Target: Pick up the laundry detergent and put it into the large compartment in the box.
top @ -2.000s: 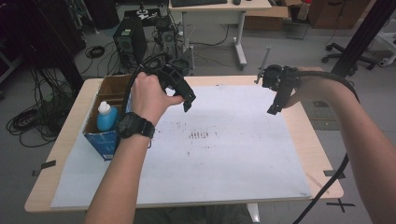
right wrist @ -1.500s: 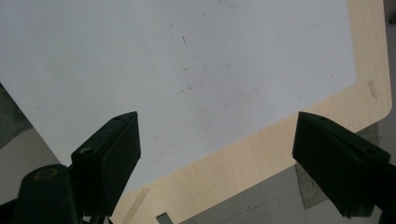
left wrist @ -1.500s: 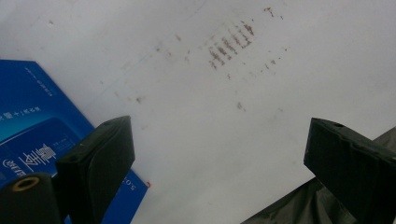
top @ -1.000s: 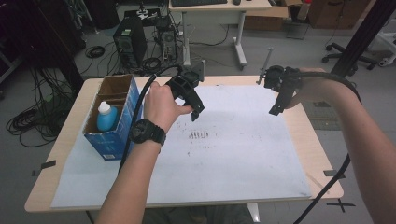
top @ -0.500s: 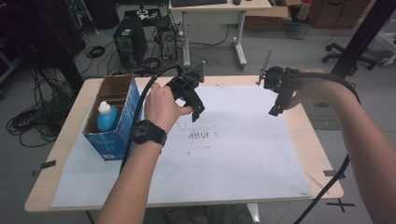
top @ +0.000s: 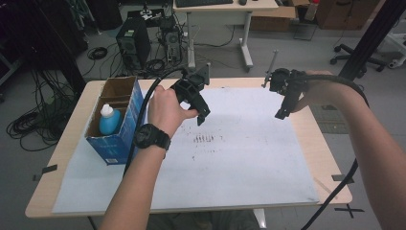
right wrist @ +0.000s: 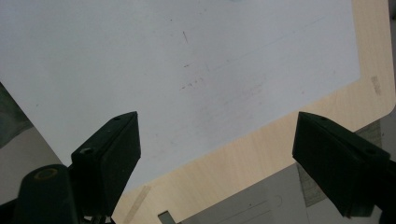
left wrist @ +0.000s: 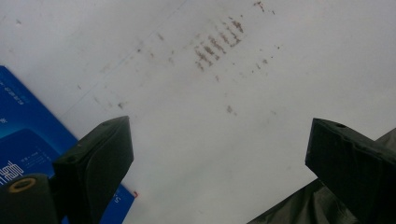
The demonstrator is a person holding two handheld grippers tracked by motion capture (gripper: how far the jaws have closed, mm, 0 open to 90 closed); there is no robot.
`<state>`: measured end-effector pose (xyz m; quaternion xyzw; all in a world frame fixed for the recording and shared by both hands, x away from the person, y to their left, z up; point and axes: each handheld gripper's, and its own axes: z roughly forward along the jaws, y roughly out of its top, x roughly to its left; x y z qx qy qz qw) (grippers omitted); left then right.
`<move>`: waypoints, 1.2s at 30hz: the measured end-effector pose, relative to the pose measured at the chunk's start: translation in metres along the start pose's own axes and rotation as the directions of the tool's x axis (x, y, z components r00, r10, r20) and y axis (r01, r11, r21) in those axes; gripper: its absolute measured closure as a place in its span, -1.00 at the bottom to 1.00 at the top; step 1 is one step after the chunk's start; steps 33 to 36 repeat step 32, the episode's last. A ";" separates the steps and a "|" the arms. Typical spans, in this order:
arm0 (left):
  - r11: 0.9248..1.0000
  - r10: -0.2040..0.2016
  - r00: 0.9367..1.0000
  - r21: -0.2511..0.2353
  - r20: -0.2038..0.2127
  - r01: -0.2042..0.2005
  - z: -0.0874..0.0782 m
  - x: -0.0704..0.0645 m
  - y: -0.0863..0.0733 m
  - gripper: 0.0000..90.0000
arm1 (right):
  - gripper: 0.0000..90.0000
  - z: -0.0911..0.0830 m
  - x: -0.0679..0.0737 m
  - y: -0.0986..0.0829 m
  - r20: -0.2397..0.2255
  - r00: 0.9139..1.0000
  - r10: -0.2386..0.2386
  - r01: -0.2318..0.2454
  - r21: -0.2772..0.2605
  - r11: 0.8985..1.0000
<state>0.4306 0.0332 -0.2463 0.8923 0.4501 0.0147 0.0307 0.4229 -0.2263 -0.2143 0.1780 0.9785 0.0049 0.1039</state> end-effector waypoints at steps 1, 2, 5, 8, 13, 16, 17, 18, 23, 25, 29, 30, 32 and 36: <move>1.000 -0.001 1.000 0.002 0.001 0.001 0.001 0.000 0.000 -0.82 | -0.66 0.000 0.000 0.000 0.001 1.000 -0.002 0.002 -0.001 1.000; 1.000 -0.004 1.000 0.003 0.002 0.004 0.001 0.000 0.000 -0.82 | -0.66 0.000 0.000 0.000 0.001 1.000 -0.004 0.004 0.001 1.000; 1.000 -0.002 1.000 0.005 0.005 0.002 0.002 0.001 0.000 -0.82 | -0.66 0.000 0.000 0.000 0.001 1.000 0.001 -0.001 0.002 1.000; 1.000 -0.007 1.000 0.002 0.006 0.007 0.003 0.000 0.000 -0.82 | -0.67 0.001 -0.001 0.000 0.001 1.000 -0.006 0.006 0.003 1.000; 1.000 -0.005 1.000 0.005 0.010 0.005 0.003 0.000 0.000 -0.82 | -0.66 0.001 0.000 0.000 0.001 1.000 -0.004 0.004 0.004 1.000; 1.000 -0.007 1.000 0.002 0.009 0.007 0.003 0.000 -0.001 -0.82 | -0.66 0.001 0.000 0.001 -0.001 1.000 0.001 -0.001 0.007 1.000; 1.000 -0.008 1.000 0.003 0.012 0.008 0.003 0.000 -0.001 -0.82 | -0.66 0.001 0.000 0.001 0.001 1.000 -0.001 0.001 0.005 1.000; 1.000 -0.009 1.000 0.004 0.013 0.009 0.003 0.000 -0.001 -0.82 | -0.66 0.001 0.000 0.001 0.000 1.000 -0.003 0.003 0.004 1.000; 1.000 -0.005 1.000 0.002 0.013 0.005 0.003 0.001 -0.002 -0.82 | -0.66 0.001 0.001 0.002 -0.001 1.000 -0.003 0.003 0.005 1.000; 1.000 -0.008 1.000 -0.001 0.014 0.008 0.003 0.001 -0.002 -0.82 | -0.66 0.002 0.001 0.002 0.000 1.000 -0.004 0.004 0.007 1.000; 1.000 -0.010 1.000 -0.002 0.016 0.010 0.004 0.002 -0.003 -0.82 | -0.67 0.002 0.001 0.003 -0.001 1.000 -0.006 0.006 0.012 1.000; 1.000 -0.009 1.000 -0.001 0.016 0.009 0.004 0.002 -0.003 -0.82 | -0.66 0.002 0.001 0.003 -0.001 1.000 -0.006 0.006 0.010 1.000; 1.000 -0.007 1.000 -0.001 0.019 0.007 0.003 0.002 -0.003 -0.82 | -0.66 0.002 0.001 0.003 -0.002 1.000 -0.002 0.002 0.010 1.000; 1.000 -0.007 1.000 -0.001 0.019 0.007 0.003 0.002 -0.003 -0.82 | -0.66 0.002 0.001 0.003 -0.002 1.000 -0.002 0.002 0.010 1.000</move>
